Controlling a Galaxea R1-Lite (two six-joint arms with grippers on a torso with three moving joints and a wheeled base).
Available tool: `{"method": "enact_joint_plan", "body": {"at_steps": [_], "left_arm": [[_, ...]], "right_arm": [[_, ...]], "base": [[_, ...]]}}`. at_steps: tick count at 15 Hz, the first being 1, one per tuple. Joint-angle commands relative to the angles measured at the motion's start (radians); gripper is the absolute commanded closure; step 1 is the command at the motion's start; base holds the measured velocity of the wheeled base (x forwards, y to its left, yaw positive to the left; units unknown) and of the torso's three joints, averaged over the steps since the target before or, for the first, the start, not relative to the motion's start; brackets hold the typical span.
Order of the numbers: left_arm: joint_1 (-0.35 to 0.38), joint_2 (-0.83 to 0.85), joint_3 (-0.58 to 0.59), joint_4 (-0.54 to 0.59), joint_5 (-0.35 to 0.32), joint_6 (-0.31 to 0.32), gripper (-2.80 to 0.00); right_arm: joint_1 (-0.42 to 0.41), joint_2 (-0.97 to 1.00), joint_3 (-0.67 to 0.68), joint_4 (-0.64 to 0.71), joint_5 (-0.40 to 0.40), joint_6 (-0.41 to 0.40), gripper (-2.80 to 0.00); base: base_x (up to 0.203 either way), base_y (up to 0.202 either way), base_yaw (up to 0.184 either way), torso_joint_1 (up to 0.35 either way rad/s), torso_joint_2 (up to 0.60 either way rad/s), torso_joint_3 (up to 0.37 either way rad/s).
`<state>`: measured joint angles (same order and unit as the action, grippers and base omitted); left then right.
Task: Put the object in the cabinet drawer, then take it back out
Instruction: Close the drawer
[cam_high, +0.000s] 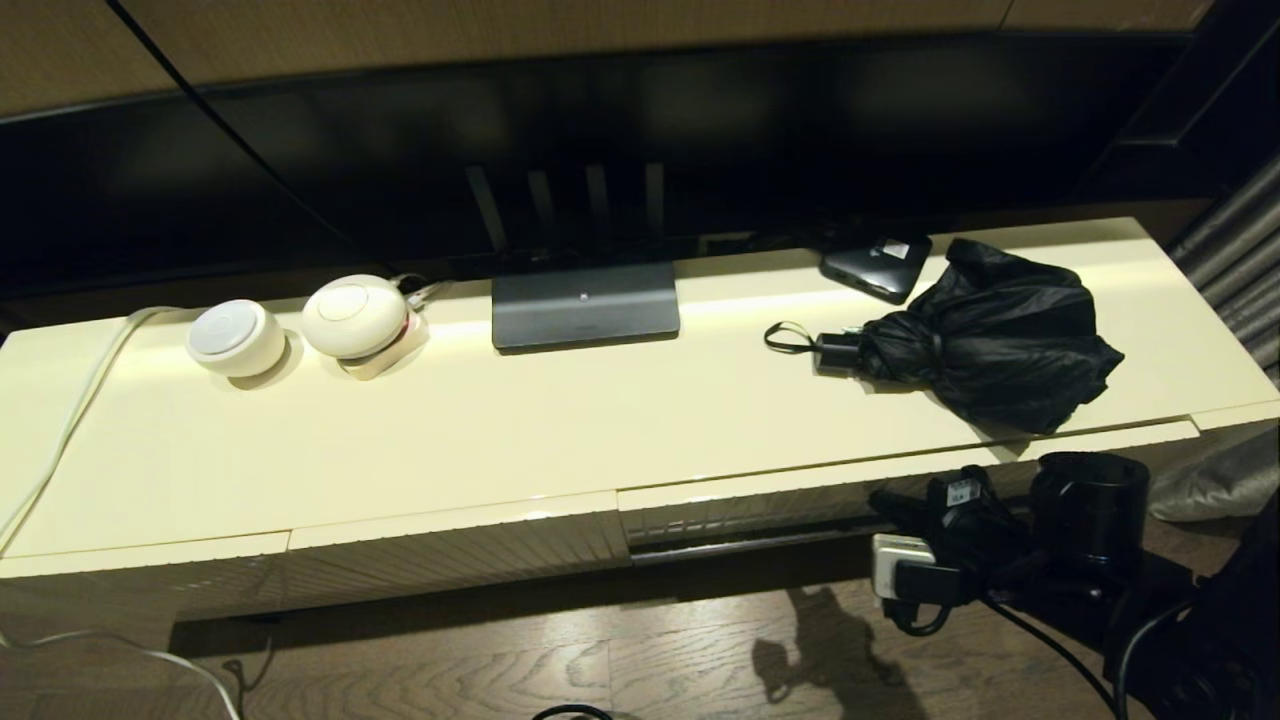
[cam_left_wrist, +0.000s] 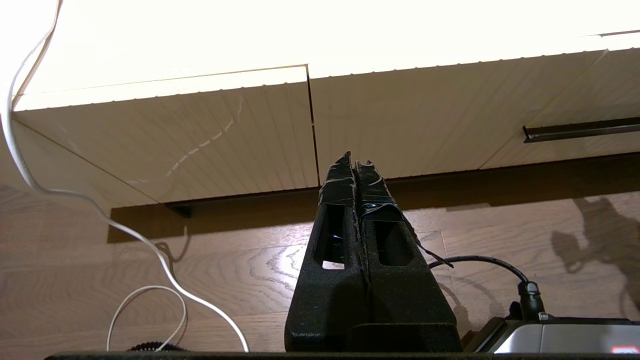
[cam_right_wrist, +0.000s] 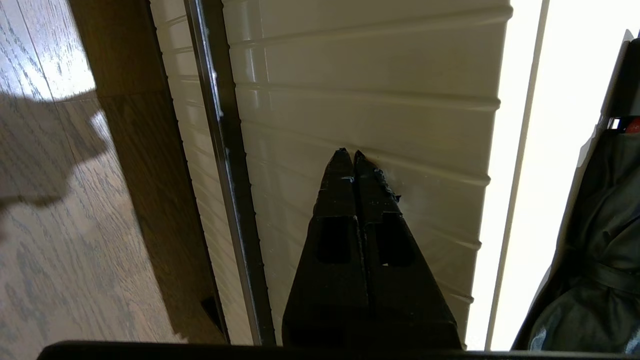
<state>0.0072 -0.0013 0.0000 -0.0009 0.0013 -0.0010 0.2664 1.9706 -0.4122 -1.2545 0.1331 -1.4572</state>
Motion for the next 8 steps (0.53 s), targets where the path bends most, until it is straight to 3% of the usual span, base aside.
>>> {"method": "enact_joint_plan", "body": {"at_steps": [1,8], "left_arm": [[0.0,0.001,0.003,-0.001,0.0,-0.001,0.0],[0.0,0.001,0.003,-0.001,0.0,-0.001,0.0]], "right_arm": [[-0.001,-0.062,0.042,-0.001,-0.001,-0.007,0.0],[0.008,-0.286,0.201,0.033,-0.006,0.022,0.0]], "base": [[0.0,0.0,0.0,0.0,0.0,0.0],[0.0,0.0,0.0,0.0,0.0,0.0]]}}
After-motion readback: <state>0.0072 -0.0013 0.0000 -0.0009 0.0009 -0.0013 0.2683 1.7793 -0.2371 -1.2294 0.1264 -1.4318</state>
